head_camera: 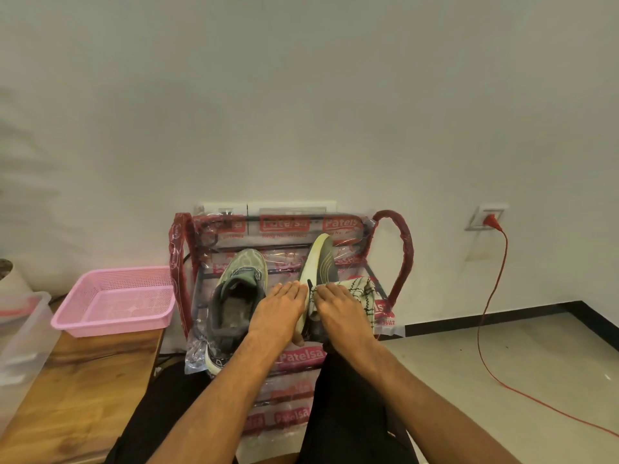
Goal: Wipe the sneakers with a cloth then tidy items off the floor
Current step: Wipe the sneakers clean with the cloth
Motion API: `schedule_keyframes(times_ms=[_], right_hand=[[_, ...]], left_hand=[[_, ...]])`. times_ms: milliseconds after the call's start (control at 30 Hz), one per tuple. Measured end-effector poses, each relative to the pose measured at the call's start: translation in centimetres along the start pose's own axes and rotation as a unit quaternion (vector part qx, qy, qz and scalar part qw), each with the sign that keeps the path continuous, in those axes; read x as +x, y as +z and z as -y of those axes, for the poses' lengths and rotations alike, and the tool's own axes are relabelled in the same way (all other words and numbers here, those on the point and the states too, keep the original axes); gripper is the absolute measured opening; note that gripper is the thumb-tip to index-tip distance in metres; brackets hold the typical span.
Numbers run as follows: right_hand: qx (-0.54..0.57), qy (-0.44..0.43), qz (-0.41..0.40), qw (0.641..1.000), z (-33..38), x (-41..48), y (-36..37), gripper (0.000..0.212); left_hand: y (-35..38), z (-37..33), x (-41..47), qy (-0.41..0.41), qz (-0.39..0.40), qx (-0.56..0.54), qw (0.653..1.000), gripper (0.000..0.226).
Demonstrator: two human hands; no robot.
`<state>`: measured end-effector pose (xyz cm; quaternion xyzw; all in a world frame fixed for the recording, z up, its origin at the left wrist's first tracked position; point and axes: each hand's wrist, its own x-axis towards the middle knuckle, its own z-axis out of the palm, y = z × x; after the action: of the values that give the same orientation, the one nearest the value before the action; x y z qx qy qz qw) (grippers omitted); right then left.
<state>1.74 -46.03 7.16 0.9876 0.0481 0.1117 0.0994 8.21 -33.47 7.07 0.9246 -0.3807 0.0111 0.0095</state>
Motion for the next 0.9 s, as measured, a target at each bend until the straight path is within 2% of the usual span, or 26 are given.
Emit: schedule_keyframes(times_ms=[267,400,500,600,700,767,900], right_hand=[[-0.006,0.039,-0.022,0.999,2.2,-1.3,-0.1,0.047],[0.020,-0.023,-0.063,0.998,3.2,-4.0,0.6,0.040],[0.066,-0.051,-0.067,0.994,2.9,-5.4,0.5,0.031],[0.082,-0.003,-0.087,0.993,1.7,-5.3,-0.4,0.049],[0.087,0.072,-0.092,0.989,0.0,-3.6,-1.0,0.062],[0.073,0.096,-0.083,0.989,-0.9,-2.1,-1.2,0.061],[0.043,0.065,-0.028,0.997,-0.1,-0.2,0.3,0.049]], left_hand=[[0.4,0.4,0.1,0.010,-0.009,0.012,1.000,0.109],[0.6,0.6,0.0,0.013,-0.039,0.034,0.999,0.091],[0.5,0.8,0.0,0.011,-0.033,0.030,0.999,0.094],[0.2,0.8,0.0,0.013,-0.008,0.024,1.000,0.107],[-0.1,0.6,-0.1,0.014,0.001,0.029,0.999,0.110],[-0.2,0.6,-0.1,0.010,0.003,0.028,1.000,0.110],[-0.2,0.4,-0.3,0.009,0.002,0.030,0.999,0.109]])
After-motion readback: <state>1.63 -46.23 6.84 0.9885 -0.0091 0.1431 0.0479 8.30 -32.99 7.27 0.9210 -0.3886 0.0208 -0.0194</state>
